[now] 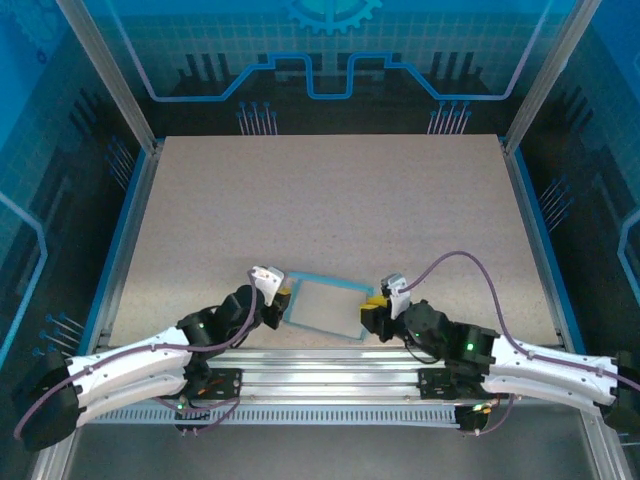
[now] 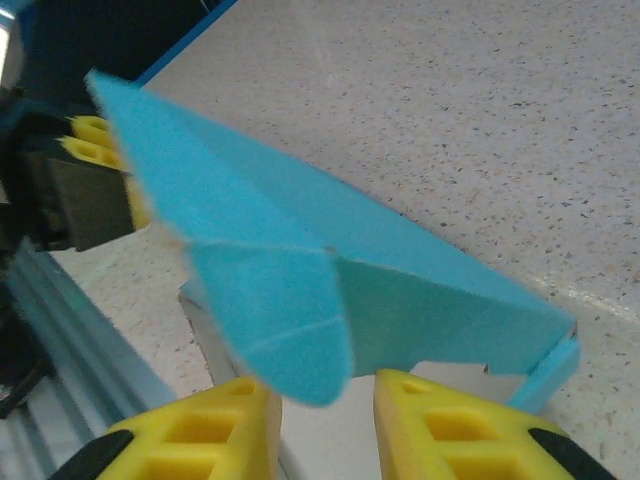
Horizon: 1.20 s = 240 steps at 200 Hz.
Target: Fold the paper box
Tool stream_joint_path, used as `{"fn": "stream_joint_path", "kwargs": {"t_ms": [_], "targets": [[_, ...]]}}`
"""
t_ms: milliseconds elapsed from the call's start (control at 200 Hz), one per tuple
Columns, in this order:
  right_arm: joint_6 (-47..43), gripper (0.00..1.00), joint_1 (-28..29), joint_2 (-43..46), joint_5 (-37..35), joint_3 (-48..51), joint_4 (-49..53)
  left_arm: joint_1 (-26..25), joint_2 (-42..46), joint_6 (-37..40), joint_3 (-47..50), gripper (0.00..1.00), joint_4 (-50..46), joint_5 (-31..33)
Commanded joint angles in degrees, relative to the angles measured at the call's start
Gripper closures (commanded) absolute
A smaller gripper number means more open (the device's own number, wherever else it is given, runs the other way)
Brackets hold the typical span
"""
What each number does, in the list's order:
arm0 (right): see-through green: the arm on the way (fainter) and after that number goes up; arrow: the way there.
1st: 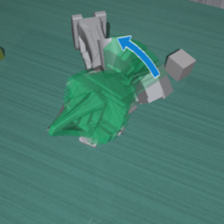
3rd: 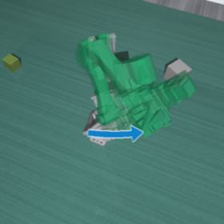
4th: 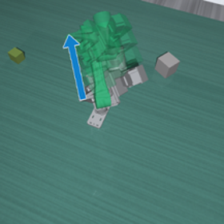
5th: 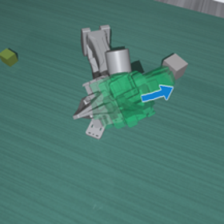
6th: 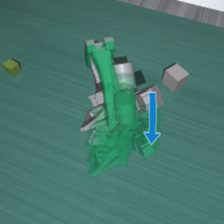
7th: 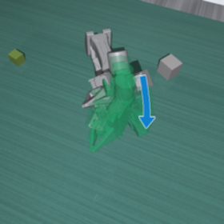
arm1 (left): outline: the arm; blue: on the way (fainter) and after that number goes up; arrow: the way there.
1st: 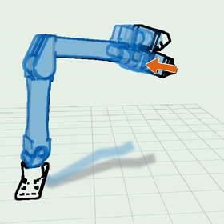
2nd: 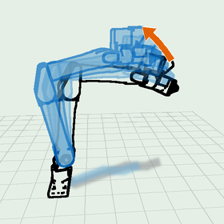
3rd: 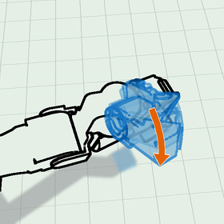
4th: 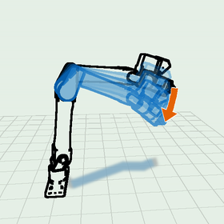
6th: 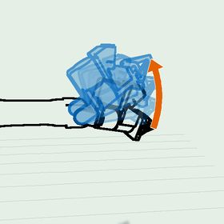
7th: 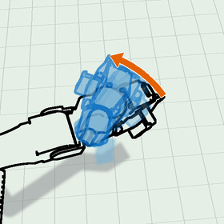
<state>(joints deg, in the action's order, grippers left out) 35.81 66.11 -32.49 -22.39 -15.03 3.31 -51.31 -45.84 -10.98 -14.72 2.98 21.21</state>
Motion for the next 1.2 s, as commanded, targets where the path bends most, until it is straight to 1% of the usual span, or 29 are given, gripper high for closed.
{"fn": "stream_joint_path", "kwargs": {"t_ms": [0,75,135,280,400,420,490,530,605,685,806,926,996,1196], "targets": [[-0.92,0.62,0.94,3.60,3.16,-3.20,8.93,-0.71,-0.56,-1.67,-0.83,0.81,-0.69,0.59],[-0.83,0.52,0.80,5.18,3.32,-4.44,12.63,-0.93,-0.56,-1.60,-1.16,0.81,-0.79,0.64],[-0.75,0.48,0.56,6.09,3.48,-5.07,15.13,-0.98,-0.68,-1.65,-1.40,0.81,-0.87,0.59],[-0.16,0.47,0.34,8.35,3.64,-5.81,16.78,-1.07,-1.52,-2.06,-2.06,0.81,-1.21,0.20],[0.04,0.45,-0.55,7.60,2.76,-9.18,19.94,-1.07,-0.95,-2.69,-3.76,0.77,-3.08,-0.38],[-0.07,0.44,-0.80,7.20,2.66,-9.93,20.76,-1.07,-0.70,-2.65,-4.16,0.76,-3.74,-0.32],[-1.13,0.43,-1.83,5.95,3.64,-12.59,22.78,-0.92,0.36,-1.98,-5.57,0.67,-5.43,-0.57],[-1.95,0.41,-2.55,5.09,5.13,-14.03,23.55,-0.82,0.91,-1.09,-6.65,0.63,-6.68,-1.30],[-3.38,0.38,-4.05,2.99,8.44,-17.10,25.18,-0.25,1.78,0.14,-8.32,0.52,-8.72,-2.96],[-4.96,0.36,-4.73,0.62,10.07,-20.13,26.92,0.61,2.23,2.08,-10.21,0.49,-10.56,-4.83],[-5.80,0.36,-6.28,-1.95,11.02,-23.35,29.06,4.80,1.85,3.07,-13.01,0.50,-12.15,-8.03],[-5.21,0.36,-9.19,-4.12,15.38,-25.24,30.04,10.87,-0.67,1.84,-14.25,0.51,-10.36,-17.13],[-4.26,0.36,-10.14,-4.92,17.31,-25.74,30.46,12.92,-3.03,1.86,-15.76,0.51,-10.28,-19.98],[-0.50,0.37,-10.59,-7.46,18.39,-25.39,31.37,18.51,-9.14,2.18,-19.22,0.51,-9.59,-27.34]]}}
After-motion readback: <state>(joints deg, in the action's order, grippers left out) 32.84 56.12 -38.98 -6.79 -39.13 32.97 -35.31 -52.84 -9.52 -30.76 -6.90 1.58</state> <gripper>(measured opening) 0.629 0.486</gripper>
